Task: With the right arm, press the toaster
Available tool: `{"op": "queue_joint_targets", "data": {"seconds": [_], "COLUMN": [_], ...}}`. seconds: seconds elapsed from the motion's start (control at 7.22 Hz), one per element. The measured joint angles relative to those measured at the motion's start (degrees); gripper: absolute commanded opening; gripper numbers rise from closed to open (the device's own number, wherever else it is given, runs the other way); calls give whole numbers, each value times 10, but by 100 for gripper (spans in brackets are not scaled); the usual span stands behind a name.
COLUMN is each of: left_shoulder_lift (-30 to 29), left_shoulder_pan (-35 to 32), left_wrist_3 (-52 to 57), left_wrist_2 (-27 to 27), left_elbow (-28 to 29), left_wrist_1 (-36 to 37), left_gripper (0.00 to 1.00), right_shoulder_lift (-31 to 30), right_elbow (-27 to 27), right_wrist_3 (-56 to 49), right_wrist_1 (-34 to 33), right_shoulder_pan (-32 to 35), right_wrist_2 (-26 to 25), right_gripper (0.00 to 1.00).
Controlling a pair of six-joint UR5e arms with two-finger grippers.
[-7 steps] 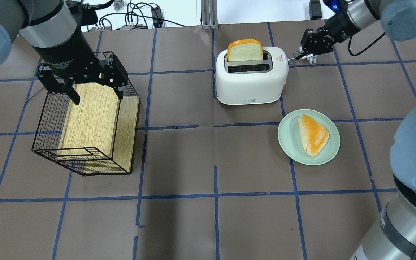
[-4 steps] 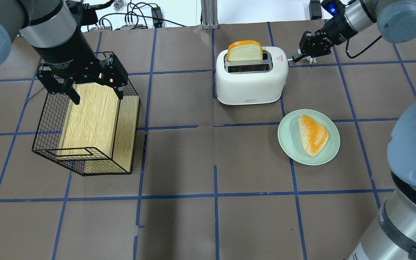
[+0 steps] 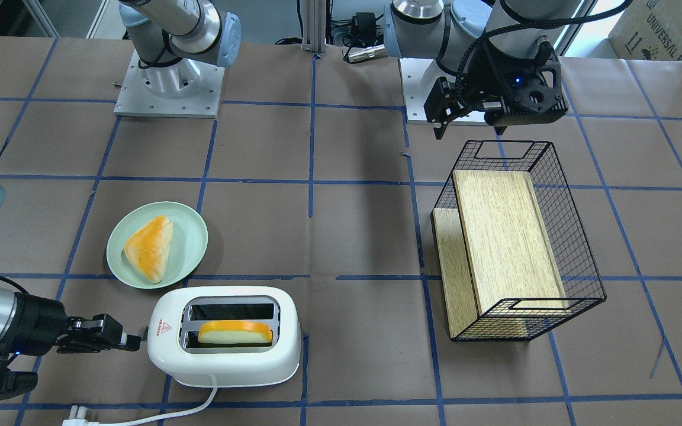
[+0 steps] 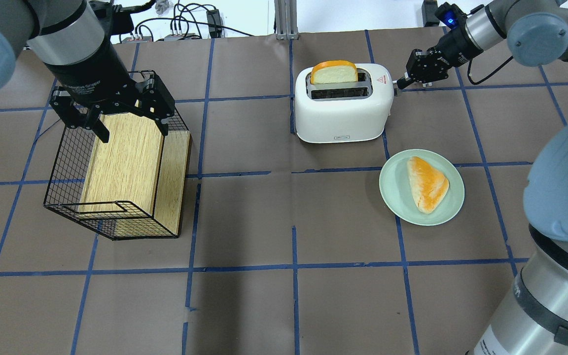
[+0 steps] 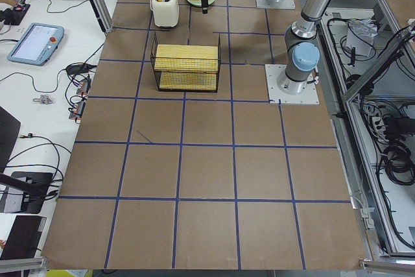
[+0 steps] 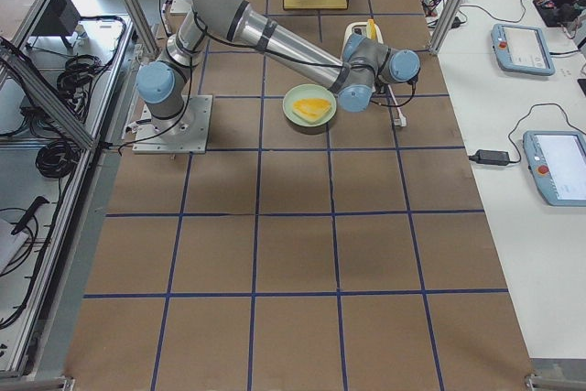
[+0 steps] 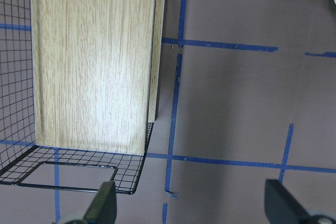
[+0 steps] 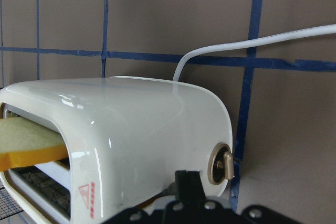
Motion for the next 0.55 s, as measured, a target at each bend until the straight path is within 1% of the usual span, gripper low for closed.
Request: {"op": "queue_joint_targets", "data": {"seconds": [0.55], "left_shoulder_lift": [0], "left_shoulder_pan": [0], "left_wrist_3": [0], "left_wrist_2": [0], "left_elbow": [0], "left_wrist_1": [-1], "left_gripper": [100], "right_shoulder_lift": [22], "right_elbow": [0], "right_wrist_3": [-3], "right_wrist_1": [-28], "right_shoulder_pan": [0], "right_wrist_2": [4], "right_gripper": [3]}}
